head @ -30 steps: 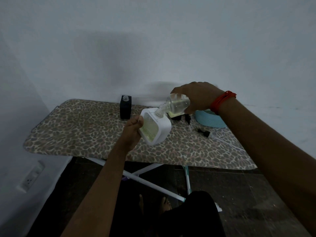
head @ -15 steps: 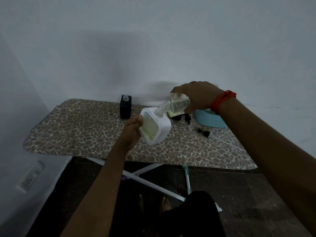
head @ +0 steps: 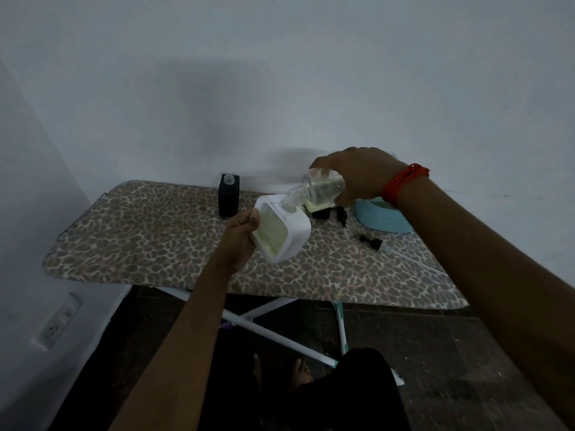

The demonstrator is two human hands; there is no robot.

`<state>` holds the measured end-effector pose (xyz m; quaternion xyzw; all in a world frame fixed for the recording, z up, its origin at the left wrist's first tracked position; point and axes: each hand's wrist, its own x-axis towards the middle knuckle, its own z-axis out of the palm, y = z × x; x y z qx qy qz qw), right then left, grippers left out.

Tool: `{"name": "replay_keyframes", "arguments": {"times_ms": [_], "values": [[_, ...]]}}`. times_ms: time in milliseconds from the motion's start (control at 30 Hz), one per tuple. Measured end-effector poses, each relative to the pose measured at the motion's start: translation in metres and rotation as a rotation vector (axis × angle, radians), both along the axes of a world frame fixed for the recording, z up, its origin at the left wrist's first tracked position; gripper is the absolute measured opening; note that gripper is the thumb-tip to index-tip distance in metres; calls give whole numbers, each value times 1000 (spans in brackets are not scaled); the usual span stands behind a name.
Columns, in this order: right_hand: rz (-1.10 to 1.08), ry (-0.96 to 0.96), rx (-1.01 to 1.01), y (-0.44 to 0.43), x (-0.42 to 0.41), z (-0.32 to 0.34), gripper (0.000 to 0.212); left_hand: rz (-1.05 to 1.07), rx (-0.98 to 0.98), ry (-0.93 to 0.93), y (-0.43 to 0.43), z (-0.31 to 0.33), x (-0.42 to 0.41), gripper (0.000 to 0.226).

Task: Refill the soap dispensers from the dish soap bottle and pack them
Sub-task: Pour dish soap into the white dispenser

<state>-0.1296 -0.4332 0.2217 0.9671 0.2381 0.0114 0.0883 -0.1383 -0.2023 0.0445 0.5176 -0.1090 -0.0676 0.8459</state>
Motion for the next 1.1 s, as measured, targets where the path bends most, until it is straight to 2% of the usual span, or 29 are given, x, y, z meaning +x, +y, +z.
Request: {"name": "replay_keyframes", "arguments": {"times_ms": [200,333,700,933,1100], "values": [[4,1,6,0,0,1,78,7,12,-6,0,-1,2,48],[2,2,1,0,-1,0,79,16,15,-5,1,-2,3,40],[7,-8,-9,1,1,1,79,23,15,-22,0,-1,4,56],[5,1,7,2,1,2,77,4,-8,-38,1,-3,6,29],[8,-7,1,1,1,1,79,10,-27,-15,2,-6,9,41]]}}
